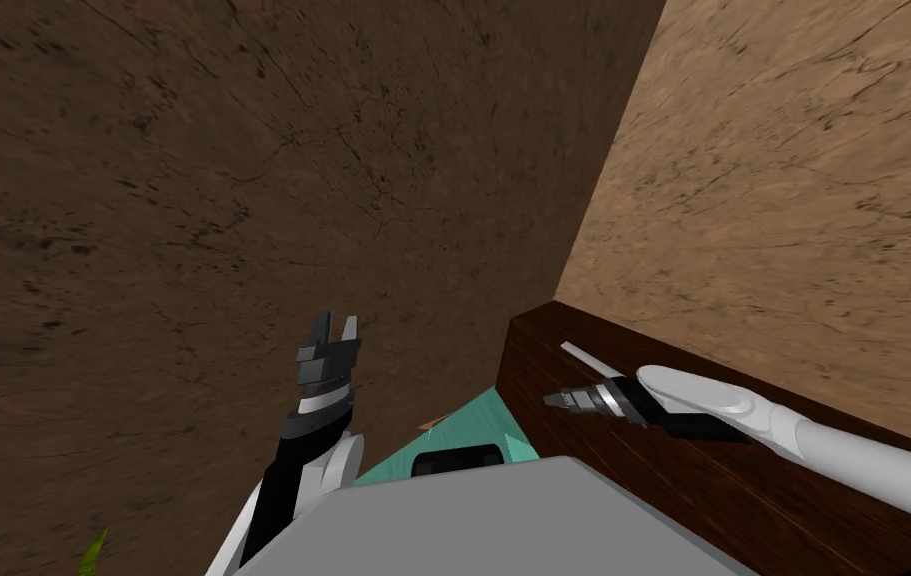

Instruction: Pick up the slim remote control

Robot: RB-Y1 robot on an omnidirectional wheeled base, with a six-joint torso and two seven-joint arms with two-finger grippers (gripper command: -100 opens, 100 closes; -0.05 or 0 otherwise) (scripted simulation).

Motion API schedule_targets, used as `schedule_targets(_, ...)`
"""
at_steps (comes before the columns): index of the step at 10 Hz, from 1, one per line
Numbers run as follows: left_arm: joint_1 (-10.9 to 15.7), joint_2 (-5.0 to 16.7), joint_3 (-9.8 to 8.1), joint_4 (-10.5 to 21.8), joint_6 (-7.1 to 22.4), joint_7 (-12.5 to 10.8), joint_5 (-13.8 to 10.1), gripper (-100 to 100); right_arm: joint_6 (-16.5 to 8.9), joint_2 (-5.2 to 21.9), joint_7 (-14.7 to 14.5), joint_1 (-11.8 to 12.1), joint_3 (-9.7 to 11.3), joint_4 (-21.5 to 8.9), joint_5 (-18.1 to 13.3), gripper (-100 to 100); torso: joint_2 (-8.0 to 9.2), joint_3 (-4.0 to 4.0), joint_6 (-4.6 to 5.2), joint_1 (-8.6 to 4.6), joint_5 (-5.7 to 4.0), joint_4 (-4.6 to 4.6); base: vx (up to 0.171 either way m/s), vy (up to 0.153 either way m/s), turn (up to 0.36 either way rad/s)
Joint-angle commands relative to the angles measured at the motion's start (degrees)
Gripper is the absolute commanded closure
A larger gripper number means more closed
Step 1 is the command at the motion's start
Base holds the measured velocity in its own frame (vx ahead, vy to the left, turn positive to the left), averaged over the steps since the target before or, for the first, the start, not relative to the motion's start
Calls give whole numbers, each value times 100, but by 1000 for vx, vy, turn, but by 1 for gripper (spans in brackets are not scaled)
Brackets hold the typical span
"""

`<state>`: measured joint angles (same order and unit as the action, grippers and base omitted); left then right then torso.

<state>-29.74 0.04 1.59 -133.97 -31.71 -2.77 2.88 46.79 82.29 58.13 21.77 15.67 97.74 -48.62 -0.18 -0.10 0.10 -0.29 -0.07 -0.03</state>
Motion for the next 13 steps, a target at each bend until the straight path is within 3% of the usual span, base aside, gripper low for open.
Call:
schedule_targets(1,0,0,0,0,0,0,0,0,115,120,82,-140,48,-236,-120,-100,0,0,0,0,0,0,-14,-32,147)
schedule_targets(2,-1,0,0,0,0,0,0,0,186,353,250,-266,111,-456,-358,-100,1,1,6,1,-1,0,-17,-25,286)
schedule_targets(5,0,0,0,0,0,0,0,0,254,605,406,-391,173,-669,-590,-100,-4,-2,0,-2,-1,-1,-5,-39,172)
schedule_targets(8,-1,0,-1,0,0,0,0,0,440,1156,803,-735,360,-1214,-1207,-100,-4,-2,3,-11,-3,-1,-12,-71,307)
schedule_targets(11,-1,0,-1,0,0,0,0,0,493,1295,910,-828,431,-1444,-1429,-100,-6,-3,6,-13,-5,-1,-1,-68,106)
schedule_targets(13,-1,0,-1,0,0,0,0,0,588,1472,1086,-961,598,-1754,-1763,-100,-7,-4,6,-8,-4,-1,-2,-77,198)
